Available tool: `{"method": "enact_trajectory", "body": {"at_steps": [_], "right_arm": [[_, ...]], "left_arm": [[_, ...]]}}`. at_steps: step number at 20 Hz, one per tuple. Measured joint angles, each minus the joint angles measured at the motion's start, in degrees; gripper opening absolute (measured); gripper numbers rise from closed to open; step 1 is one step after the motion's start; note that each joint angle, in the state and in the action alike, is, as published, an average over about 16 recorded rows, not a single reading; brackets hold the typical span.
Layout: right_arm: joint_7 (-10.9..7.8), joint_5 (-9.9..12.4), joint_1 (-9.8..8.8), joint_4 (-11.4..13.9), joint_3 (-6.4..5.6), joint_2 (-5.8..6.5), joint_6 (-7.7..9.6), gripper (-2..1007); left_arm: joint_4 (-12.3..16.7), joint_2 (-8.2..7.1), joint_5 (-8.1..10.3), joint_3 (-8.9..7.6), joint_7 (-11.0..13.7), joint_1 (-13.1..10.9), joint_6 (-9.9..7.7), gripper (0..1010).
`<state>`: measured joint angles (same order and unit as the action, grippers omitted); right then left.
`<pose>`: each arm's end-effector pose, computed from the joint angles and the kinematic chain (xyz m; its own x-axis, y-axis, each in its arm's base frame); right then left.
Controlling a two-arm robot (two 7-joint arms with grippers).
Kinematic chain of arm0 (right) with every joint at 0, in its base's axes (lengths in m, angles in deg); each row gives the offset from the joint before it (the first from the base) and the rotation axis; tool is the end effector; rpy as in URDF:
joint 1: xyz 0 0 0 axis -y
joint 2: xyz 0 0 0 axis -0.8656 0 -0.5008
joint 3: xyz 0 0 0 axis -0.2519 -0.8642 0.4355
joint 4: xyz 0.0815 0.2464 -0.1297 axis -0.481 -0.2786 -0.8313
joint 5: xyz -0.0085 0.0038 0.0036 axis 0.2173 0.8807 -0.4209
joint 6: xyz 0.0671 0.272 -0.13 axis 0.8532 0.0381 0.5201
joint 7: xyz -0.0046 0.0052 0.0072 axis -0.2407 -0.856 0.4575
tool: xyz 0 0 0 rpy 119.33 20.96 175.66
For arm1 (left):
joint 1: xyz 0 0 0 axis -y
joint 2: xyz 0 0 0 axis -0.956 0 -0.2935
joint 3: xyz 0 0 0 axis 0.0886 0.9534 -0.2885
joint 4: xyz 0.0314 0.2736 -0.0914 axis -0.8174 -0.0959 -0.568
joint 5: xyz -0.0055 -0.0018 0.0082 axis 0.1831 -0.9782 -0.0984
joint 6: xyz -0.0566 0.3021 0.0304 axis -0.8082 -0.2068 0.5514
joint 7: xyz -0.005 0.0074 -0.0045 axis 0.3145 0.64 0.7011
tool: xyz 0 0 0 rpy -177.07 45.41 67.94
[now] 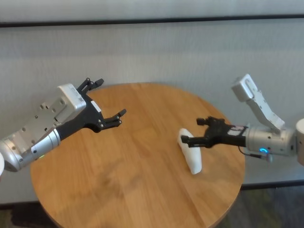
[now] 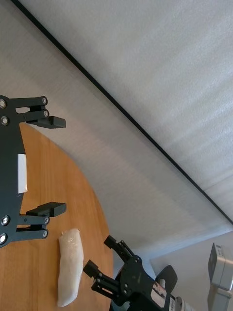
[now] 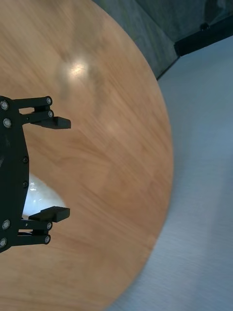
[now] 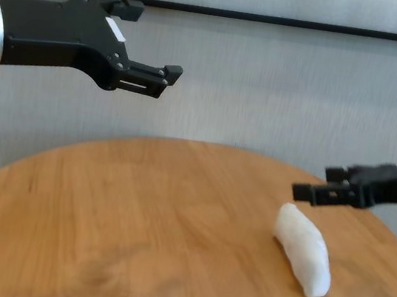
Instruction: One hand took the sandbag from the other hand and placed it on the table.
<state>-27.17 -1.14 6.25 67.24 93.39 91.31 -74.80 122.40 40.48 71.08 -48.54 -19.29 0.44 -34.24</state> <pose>0.4633 -0.0764 -0.2359 0.7930 -0.6092 -0.0042 0.5620 0.7342 -0.3810 0.3781 0.0349 -0.1930 0.5642 0.5773 0.5903 -0.7168 0.6973 0.0031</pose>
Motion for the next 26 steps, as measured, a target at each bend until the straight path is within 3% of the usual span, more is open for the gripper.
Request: {"method": "enact_trajectory", "body": {"at_steps": [13, 21, 26], "right_arm": [[5.89, -6.7, 1.27, 5.5, 0.56, -4.59, -3.13, 1003], [9.19, -11.3, 3.41, 5.5, 1.46, -8.23, -3.94, 1002], [10.31, -14.1, 5.09, 4.7, 2.29, -10.42, -4.58, 1002]], "left_arm": [[0.0, 0.0, 0.0, 0.0, 0.0, 0.0, 0.0, 1001], [0.0, 0.0, 0.0, 0.0, 0.0, 0.0, 0.0, 1001], [0.0, 0.0, 0.0, 0.0, 0.0, 0.0, 0.0, 1001]]}}
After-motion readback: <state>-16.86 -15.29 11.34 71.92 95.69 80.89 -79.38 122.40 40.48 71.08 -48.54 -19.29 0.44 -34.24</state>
